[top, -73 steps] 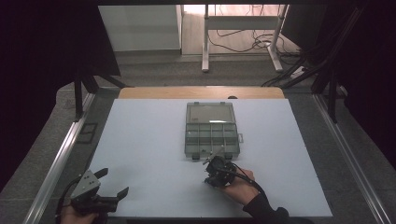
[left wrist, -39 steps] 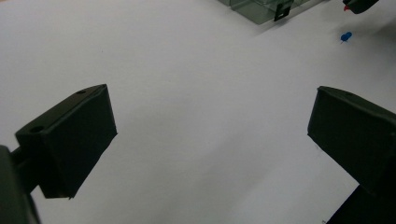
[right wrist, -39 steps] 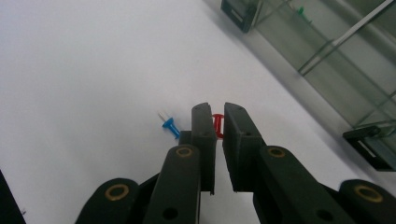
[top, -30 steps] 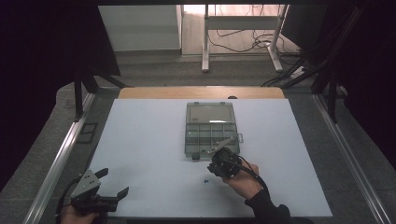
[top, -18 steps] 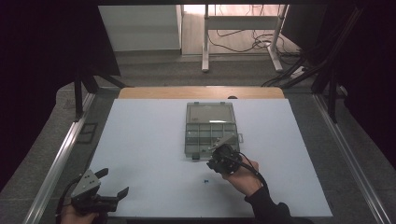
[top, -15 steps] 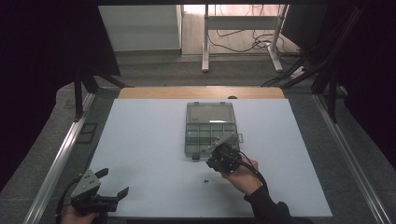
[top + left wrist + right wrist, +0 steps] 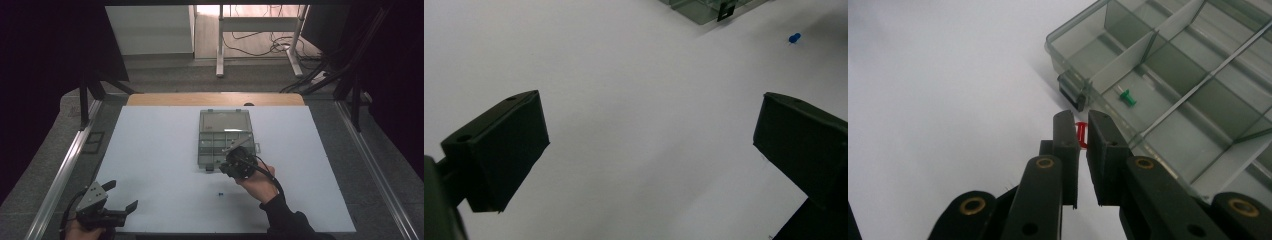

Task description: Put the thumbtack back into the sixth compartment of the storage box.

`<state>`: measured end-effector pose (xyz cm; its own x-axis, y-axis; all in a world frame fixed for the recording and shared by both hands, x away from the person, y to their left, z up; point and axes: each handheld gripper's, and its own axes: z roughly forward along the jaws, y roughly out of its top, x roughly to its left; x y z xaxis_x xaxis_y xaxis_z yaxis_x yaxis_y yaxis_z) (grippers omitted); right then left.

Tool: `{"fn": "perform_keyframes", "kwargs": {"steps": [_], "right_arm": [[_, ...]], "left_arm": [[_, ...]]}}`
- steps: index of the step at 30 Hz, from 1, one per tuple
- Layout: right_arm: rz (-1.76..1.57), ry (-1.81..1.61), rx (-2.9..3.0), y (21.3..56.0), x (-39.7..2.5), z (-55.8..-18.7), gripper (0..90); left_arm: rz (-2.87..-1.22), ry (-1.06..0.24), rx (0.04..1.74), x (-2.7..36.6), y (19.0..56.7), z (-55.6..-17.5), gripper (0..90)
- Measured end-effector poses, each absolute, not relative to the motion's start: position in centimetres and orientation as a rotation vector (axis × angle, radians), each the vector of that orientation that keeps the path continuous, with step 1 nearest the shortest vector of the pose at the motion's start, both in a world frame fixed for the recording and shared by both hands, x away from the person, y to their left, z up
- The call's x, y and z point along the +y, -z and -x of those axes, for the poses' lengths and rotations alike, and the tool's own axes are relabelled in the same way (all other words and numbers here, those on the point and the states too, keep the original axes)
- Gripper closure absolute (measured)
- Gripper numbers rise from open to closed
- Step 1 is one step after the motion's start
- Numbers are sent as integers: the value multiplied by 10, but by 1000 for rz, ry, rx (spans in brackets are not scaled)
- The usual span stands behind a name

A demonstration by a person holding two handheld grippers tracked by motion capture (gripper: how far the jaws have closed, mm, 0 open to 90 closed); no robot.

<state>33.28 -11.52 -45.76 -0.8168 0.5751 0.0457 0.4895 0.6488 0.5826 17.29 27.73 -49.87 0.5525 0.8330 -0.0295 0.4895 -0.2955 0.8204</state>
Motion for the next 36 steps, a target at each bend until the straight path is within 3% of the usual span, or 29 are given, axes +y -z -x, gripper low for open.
{"fn": "perform_keyframes", "kwargs": {"steps": [36], "right_arm": [[-915,-880,2644,456,-91,-385,816]], "left_arm": [[-1952,-516,1068,278,499,-173,16]]}}
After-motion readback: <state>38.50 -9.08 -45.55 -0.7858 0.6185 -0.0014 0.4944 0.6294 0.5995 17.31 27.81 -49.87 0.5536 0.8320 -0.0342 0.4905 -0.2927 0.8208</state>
